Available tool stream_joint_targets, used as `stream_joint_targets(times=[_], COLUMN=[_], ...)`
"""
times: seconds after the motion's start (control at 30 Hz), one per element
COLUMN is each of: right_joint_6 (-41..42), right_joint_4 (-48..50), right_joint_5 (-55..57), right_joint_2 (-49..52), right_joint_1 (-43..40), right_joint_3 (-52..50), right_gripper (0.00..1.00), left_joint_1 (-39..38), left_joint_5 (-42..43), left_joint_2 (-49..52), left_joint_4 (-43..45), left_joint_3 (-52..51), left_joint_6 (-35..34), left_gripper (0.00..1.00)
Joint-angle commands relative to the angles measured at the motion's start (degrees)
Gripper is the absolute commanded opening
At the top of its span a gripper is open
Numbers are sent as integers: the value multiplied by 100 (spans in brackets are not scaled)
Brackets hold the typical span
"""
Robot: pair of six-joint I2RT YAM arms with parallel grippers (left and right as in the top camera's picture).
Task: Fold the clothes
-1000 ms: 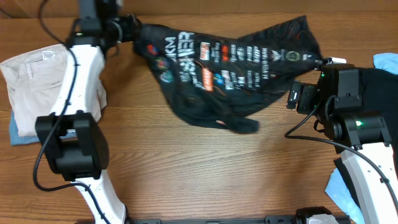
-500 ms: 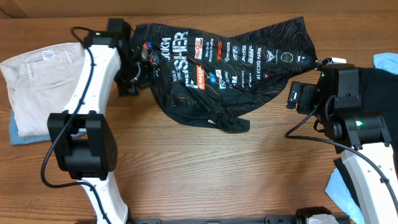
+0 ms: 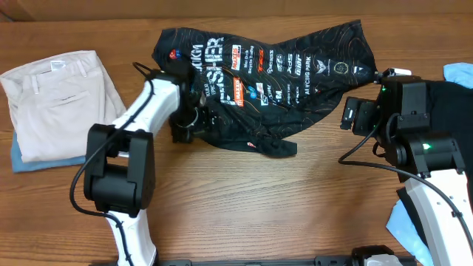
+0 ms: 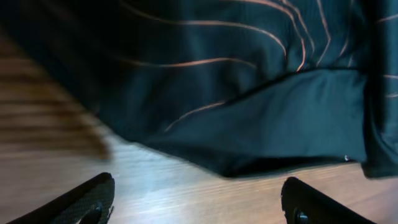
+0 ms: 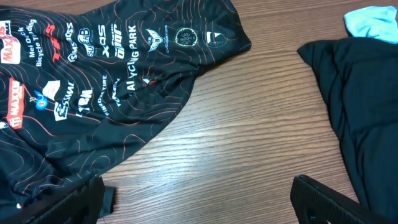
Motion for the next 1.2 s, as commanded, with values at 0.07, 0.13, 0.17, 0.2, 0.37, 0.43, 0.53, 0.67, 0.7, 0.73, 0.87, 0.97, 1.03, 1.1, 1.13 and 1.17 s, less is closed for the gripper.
stream_joint_targets(times=[0.07,0.13,0.17,0.2,0.37,0.43,0.53,0.67,0.7,0.73,0.87,0.97,1.03,1.1,1.13,1.17], right_joint_6=[24,24,24,24,24,24,24,24,24,24,24,24,24,26,26,26], right_joint_4=[-7,-9,-9,-9,-7,-11,-11,-9,-9,-9,-9,-9,-9,-7,-9,-7], right_joint_5=[15,13,13,13,13,15,13,13,13,15,15,13,13,13,13,13], right_joint_2=[-109,-109,-109,-109,-109,-109,-109,-109,-109,-109,-101,-59,-9,66,111,157], right_joint_1=[-13,-13,-13,-13,-13,-13,-13,-13,-13,-13,-13,-13,-13,-13,-17,-20], right_joint_3=[72,72,72,72,72,72,72,72,72,72,72,72,72,70,72,72], right_gripper=[100,100,100,100,100,100,100,100,100,100,100,100,100,100,100,100], left_joint_1=[-149,-170,-173,-170,-170,-170,-170,-170,-170,-170,-157,-103,-13,125,212,315], left_joint_5=[63,59,52,42,42,37,-42,-149,-149,-149,-146,-151,-179,-365,-487,-640], left_joint_2=[-46,-46,-46,-46,-46,-46,-46,-46,-46,-46,-48,-101,-238,-474,-627,-804], left_joint_4=[533,671,717,765,1086,1141,1169,1156,1156,1152,1062,807,592,341,210,81], left_joint_3=[-459,-575,-610,-632,-651,-651,-651,-651,-651,-651,-649,-619,-605,-605,-605,-605], left_joint_6=[-601,-702,-713,-710,-710,-710,-710,-708,-708,-708,-702,-481,-306,-245,-225,-210], left_gripper=[84,82,80,79,62,52,45,33,27,22,5,4,4,4,4,4])
